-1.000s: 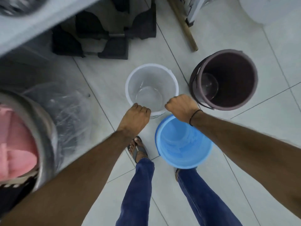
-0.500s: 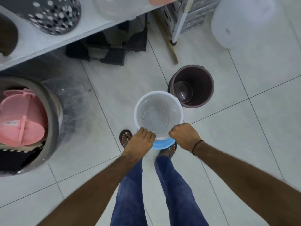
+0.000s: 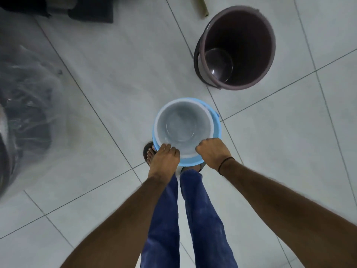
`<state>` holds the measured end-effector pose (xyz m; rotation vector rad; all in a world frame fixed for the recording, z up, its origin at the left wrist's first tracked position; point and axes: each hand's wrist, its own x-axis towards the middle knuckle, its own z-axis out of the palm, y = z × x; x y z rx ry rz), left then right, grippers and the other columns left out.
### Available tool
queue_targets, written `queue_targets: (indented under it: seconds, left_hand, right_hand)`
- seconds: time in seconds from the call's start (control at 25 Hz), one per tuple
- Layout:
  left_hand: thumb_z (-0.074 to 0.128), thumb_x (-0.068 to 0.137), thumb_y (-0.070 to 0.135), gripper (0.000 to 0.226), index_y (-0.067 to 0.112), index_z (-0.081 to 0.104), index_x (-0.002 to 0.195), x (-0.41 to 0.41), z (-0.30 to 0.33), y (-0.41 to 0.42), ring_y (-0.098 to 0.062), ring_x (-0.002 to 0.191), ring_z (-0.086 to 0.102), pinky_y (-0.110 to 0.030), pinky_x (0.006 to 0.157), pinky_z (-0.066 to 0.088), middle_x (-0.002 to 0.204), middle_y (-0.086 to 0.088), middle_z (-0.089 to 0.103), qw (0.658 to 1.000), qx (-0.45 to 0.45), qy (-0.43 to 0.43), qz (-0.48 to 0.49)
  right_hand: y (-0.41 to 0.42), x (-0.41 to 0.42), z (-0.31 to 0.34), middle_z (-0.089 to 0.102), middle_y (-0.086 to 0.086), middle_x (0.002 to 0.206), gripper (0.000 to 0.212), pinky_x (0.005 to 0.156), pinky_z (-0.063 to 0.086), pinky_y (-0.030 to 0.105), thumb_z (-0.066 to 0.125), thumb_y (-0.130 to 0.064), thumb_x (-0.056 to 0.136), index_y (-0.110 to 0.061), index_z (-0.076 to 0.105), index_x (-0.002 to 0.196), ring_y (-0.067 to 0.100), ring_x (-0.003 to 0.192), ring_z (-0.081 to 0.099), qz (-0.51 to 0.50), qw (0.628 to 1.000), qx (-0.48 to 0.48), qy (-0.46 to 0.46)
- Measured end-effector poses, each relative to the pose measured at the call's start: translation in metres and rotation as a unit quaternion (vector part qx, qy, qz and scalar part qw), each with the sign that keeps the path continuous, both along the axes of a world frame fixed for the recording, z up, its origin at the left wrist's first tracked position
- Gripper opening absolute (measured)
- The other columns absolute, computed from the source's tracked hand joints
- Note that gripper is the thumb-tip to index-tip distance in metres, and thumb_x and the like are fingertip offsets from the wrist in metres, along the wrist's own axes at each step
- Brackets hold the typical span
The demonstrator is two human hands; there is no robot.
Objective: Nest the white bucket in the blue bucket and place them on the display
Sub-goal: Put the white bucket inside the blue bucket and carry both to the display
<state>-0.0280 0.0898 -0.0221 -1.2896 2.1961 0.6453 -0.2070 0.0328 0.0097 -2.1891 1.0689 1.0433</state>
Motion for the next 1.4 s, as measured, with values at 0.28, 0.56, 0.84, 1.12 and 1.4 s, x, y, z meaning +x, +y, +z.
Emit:
queue_targets:
  seconds: [0.28, 0.56, 0.84, 1.12, 1.4]
  left_hand:
    - [0.073, 0.088, 0.020, 0.045, 0.010, 0.055, 0.128, 0.033, -0.001, -0.034, -0.030, 0.111, 0.058, -0.044, 0.087, 0.056, 0.126, -0.011, 0.059, 0.846, -0.012, 0.151, 0.512]
    - [0.075, 0.089, 0.027, 0.028, 0.008, 0.060, 0.104, 0.064, -0.024, -0.061, -0.028, 0.092, 0.064, -0.039, 0.077, 0.052, 0.110, -0.014, 0.064, 0.500, 0.334, 0.197, 0.775]
    - [0.082, 0.080, 0.032, 0.050, 0.005, 0.064, 0.119, 0.098, 0.006, -0.058, -0.022, 0.104, 0.065, -0.034, 0.084, 0.054, 0.116, -0.010, 0.069, 0.460, 0.306, 0.217, 0.805]
    - [0.084, 0.077, 0.038, 0.039, 0.022, 0.073, 0.111, 0.133, 0.147, -0.112, -0.018, 0.105, 0.067, -0.030, 0.085, 0.044, 0.114, -0.001, 0.074, 0.505, 0.245, 0.296, 0.773]
    - [0.089, 0.069, 0.036, 0.034, 0.023, 0.079, 0.099, 0.071, 0.268, -0.225, -0.017, 0.083, 0.069, -0.028, 0.072, 0.043, 0.082, 0.009, 0.079, 0.560, 0.183, 0.378, 0.714]
  right_hand:
    - [-0.001, -0.012, -0.012, 0.070, 0.010, 0.109, 0.041, 0.079, 0.055, 0.035, 0.069, -0.022, 0.082, -0.011, 0.063, 0.120, 0.031, 0.099, 0.065, -0.559, 0.808, -0.168, -0.083]
    - [-0.007, -0.037, -0.051, 0.072, 0.010, 0.113, 0.040, 0.082, 0.058, 0.034, 0.079, -0.019, 0.079, -0.013, 0.070, 0.117, 0.027, 0.092, 0.068, -0.774, 0.632, -0.009, -0.023]
    - [-0.017, -0.031, -0.024, 0.076, 0.013, 0.110, 0.029, 0.093, 0.059, 0.044, 0.063, 0.000, 0.077, -0.006, 0.077, 0.103, 0.030, 0.102, 0.072, -0.777, 0.625, 0.019, -0.077]
    - [-0.086, -0.017, 0.115, 0.068, 0.019, 0.124, 0.041, 0.097, 0.055, 0.052, 0.073, 0.008, 0.083, 0.000, 0.067, 0.122, 0.034, 0.112, 0.067, -0.821, 0.511, 0.106, -0.234]
    - [-0.159, -0.083, 0.264, 0.072, 0.017, 0.104, 0.034, 0.053, 0.063, 0.026, 0.067, 0.013, 0.088, 0.004, 0.066, 0.120, 0.023, 0.078, 0.071, -0.801, 0.483, 0.089, -0.343]
